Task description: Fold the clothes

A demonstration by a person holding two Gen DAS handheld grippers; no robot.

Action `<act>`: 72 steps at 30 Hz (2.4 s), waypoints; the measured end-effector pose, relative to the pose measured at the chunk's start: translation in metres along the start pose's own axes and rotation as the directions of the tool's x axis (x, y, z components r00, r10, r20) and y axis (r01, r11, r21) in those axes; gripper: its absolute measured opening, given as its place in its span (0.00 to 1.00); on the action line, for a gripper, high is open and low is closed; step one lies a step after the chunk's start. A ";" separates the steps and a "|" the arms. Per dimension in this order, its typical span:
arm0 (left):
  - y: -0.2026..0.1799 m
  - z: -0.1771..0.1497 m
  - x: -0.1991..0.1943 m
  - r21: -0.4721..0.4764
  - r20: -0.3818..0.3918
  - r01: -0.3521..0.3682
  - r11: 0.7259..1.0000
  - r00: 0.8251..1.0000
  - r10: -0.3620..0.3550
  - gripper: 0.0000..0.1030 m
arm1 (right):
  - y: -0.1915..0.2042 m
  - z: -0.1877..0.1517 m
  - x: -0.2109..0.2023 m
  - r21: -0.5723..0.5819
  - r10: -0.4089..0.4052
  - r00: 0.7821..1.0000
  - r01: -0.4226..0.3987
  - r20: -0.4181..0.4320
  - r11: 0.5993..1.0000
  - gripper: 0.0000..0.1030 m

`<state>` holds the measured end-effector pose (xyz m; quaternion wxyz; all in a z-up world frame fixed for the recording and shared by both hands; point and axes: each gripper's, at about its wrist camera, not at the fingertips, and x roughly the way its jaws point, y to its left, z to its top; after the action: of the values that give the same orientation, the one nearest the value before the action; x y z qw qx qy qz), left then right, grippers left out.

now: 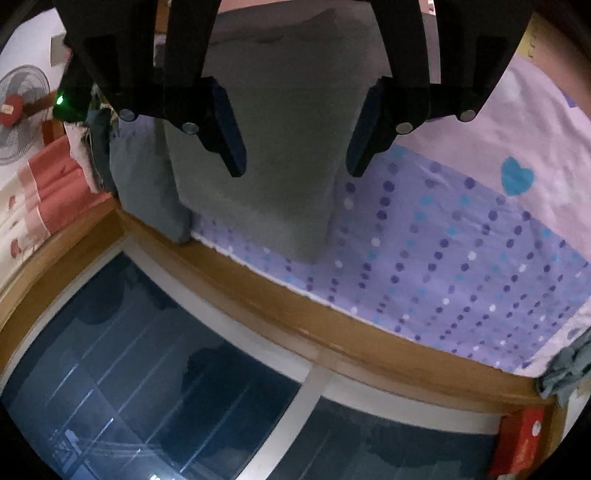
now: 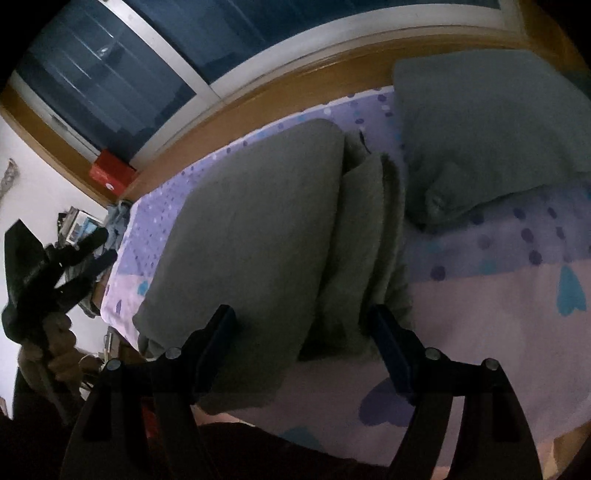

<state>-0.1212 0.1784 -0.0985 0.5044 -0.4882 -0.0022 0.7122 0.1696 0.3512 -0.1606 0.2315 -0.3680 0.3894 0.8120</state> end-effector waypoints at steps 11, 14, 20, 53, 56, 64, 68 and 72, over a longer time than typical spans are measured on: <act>0.042 -0.002 0.032 -0.094 -0.112 0.167 0.981 0.978 -0.177 0.55 | 0.004 -0.006 0.017 0.189 -0.053 0.990 0.077 -0.128 0.979 0.70; 0.050 -0.003 0.035 -0.096 -0.115 0.188 0.977 0.973 -0.199 0.55 | 0.005 -0.007 0.030 0.248 -0.038 0.993 0.065 -0.112 0.967 0.61; 0.052 -0.001 0.030 -0.081 -0.118 0.225 0.971 0.965 -0.234 0.55 | 0.047 0.013 0.000 0.120 -0.092 0.995 0.087 0.035 0.989 0.18; 0.021 -0.029 0.073 -0.115 -0.103 0.092 0.989 0.989 -0.104 0.55 | 0.004 0.035 -0.046 -0.285 -0.235 0.948 0.290 0.214 0.914 0.44; 0.017 -0.029 0.085 -0.081 -0.142 0.113 0.990 0.982 -0.124 0.55 | -0.007 0.037 0.010 -0.300 -0.342 0.939 0.334 0.029 0.893 0.40; 0.053 -0.018 0.126 -0.340 -0.279 0.230 0.912 0.901 -0.331 0.63 | -0.015 0.036 0.027 -0.260 -0.344 0.939 0.339 0.027 0.904 0.44; 0.051 -0.015 0.148 -0.425 -0.404 0.310 0.850 0.776 -0.485 0.68 | -0.017 0.029 0.030 -0.224 -0.334 0.942 0.335 0.043 0.915 0.45; 0.028 -0.010 0.168 -0.376 -0.518 0.333 0.864 0.698 -0.495 0.82 | -0.020 0.030 0.031 -0.206 -0.326 0.944 0.331 0.057 0.921 0.46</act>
<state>-0.1367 0.2804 -0.2341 0.5602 -0.7341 -0.0446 0.3811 0.1516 0.3895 -0.1811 0.3279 -0.4418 0.2306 0.8026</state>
